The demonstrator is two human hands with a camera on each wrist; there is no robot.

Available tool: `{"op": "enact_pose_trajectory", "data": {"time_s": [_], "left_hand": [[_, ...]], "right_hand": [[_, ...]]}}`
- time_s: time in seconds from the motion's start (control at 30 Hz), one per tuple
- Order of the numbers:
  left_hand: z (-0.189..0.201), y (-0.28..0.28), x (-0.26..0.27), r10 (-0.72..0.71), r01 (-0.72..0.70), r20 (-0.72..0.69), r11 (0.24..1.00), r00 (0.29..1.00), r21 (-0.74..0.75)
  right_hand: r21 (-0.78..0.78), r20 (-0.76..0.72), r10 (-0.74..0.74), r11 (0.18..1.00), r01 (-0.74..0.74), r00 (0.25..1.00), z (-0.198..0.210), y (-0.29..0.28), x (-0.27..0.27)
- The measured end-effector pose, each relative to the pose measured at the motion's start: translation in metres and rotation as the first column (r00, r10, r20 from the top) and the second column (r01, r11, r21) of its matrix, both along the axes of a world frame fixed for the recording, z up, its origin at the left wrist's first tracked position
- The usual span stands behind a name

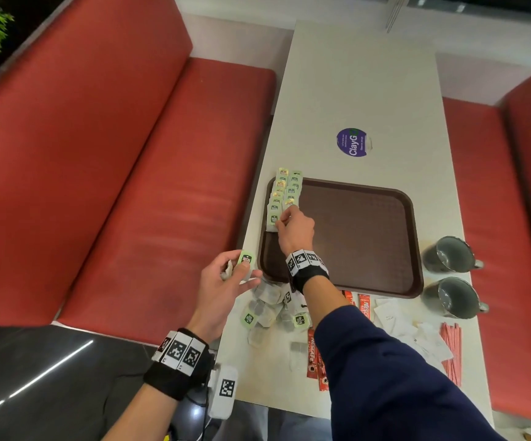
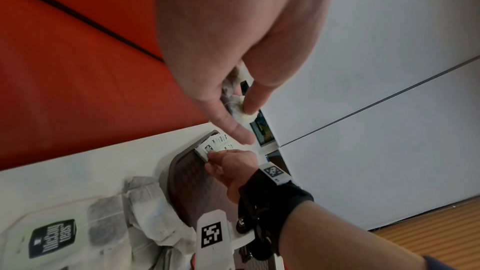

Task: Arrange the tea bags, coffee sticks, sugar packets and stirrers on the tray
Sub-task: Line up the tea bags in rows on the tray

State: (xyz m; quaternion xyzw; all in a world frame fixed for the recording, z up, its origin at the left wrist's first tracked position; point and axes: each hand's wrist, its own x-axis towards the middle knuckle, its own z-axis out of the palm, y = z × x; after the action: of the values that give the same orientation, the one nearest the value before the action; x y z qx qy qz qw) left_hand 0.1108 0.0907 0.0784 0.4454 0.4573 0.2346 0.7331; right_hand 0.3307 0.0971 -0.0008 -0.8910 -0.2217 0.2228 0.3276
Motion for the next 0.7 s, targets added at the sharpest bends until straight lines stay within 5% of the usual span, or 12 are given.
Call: {"op": "enact_pose_trajectory", "data": {"time_s": [0.23, 0.37, 0.47, 0.7], "left_hand": [[0.006, 0.002, -0.002, 0.022, -0.022, 0.038, 1.0, 0.999, 0.015], [0.009, 0.001, 0.0, 0.046, -0.047, 0.048, 0.999, 0.998, 0.013], [0.011, -0.001, 0.003, 0.038, -0.039, 0.061, 0.999, 0.997, 0.024], [0.017, -0.009, 0.009, -0.061, 0.056, 0.085, 0.997, 0.995, 0.061]], "right_hand": [[0.125, 0.072, -0.005, 0.992, -0.004, 0.997, 0.015, -0.011, -0.011], [0.303, -0.192, 0.082, 0.953, -0.021, 0.978, 0.052, -0.039, -0.042], [0.399, -0.413, 0.232, 0.916, -0.055, 0.88, 0.077, -0.069, -0.064], [0.512, -0.35, 0.312, 0.853, -0.099, 0.883, 0.082, -0.097, -0.072]]}}
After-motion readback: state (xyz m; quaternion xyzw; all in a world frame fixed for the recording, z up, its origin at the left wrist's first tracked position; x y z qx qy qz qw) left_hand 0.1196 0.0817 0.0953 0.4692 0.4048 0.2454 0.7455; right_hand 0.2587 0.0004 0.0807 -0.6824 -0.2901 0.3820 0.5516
